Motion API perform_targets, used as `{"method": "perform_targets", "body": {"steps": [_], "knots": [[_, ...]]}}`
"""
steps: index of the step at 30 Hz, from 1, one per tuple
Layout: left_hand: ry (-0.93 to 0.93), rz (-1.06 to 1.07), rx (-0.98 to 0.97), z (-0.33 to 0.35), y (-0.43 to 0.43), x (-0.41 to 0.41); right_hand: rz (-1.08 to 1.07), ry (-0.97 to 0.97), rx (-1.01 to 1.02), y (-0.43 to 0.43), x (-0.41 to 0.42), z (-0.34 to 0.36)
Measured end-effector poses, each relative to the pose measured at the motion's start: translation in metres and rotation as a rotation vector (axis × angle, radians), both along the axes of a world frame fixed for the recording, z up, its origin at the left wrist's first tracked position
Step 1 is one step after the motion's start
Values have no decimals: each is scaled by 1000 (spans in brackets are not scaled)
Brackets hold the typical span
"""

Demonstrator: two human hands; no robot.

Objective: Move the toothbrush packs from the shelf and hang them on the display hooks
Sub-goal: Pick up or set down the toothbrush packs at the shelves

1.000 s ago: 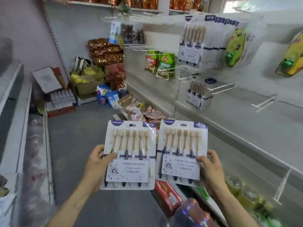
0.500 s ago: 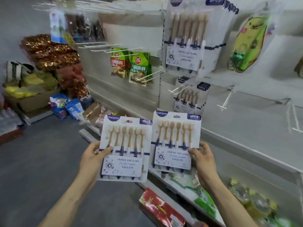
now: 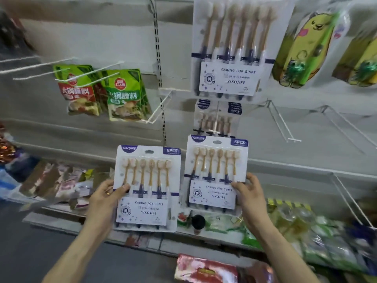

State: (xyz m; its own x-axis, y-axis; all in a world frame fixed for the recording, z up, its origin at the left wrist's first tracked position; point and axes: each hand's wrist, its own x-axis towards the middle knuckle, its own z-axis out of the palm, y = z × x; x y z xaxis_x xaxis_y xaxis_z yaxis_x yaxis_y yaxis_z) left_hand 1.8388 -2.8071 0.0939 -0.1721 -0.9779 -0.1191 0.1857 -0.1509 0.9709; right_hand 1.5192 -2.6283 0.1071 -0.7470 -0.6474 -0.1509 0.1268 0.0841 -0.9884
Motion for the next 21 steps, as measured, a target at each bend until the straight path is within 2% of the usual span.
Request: {"method": "perform_targets", "body": {"steps": [7, 21], "knots": [[59, -178, 33, -7, -27, -23, -91, -11, -21, -5, 8, 6], [79, -256, 56, -33, -48, -51, -83, -17, -71, -12, -2, 4]]}}
